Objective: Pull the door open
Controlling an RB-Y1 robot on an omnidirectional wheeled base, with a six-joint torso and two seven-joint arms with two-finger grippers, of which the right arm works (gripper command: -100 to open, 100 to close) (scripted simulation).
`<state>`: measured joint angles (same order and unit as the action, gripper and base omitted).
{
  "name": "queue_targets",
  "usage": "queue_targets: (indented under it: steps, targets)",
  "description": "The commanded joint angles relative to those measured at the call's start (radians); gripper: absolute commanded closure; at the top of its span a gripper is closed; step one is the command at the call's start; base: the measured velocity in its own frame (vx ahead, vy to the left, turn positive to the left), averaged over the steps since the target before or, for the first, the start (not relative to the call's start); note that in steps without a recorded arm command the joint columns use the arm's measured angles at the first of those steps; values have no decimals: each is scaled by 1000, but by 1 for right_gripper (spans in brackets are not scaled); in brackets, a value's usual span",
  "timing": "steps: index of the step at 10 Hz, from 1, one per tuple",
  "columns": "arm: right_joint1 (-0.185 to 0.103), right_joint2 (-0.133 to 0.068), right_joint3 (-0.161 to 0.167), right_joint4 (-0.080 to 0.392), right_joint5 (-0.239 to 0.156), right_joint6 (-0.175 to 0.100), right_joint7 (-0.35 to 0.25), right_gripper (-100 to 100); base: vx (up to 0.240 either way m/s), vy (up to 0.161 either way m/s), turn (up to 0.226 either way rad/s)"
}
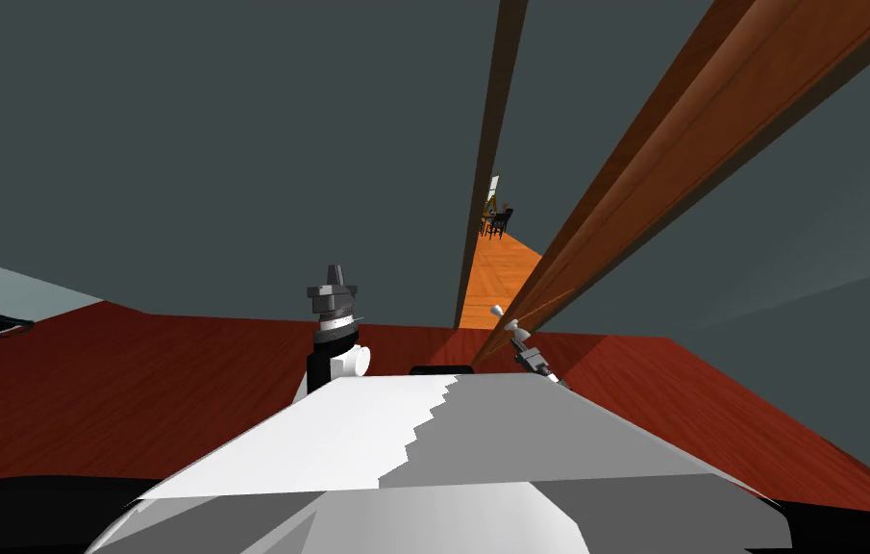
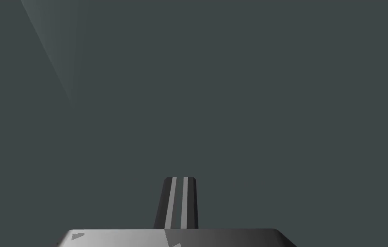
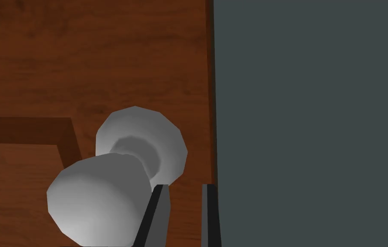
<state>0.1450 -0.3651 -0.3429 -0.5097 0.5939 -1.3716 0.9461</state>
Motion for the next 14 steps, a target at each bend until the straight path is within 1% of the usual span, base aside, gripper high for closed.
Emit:
queue_targets:
  steps: [1,2,3,4,5,6,7,9,10,11,14]
  targets:
    - [6,-14,-13,-7,1,-11,2,-100,-210,-115,73]
    - [6,-14,-13,-7,1,-11,2,-100,-127,-92,5]
    - [14,-2,-2,0,8,-16,4,-100,-61,-25,-13]
    - [3,-3,-15,9,-6,-1,1,-100,-87,-29,201]
    - [-6,-6,-24,16,-15,7,0,-100,-115,-76,278]
    - [-6,-6,-24,16,-15,7,0,-100,-57,-61,110]
    - [-19,-11,-38,27,-28,19,-1,-100,-27,-59,152]
    - [-19,-11,-38,27,-28,19,-1,-100,-18,-35,69]
    - [-26,5,-24,48,-17,10,7,-100,-9,10,3]
    - [-26,5,-24,48,-17,10,7,100,-5,11,2]
    - [-26,5,-24,48,-17,10,7,100,0,0,0]
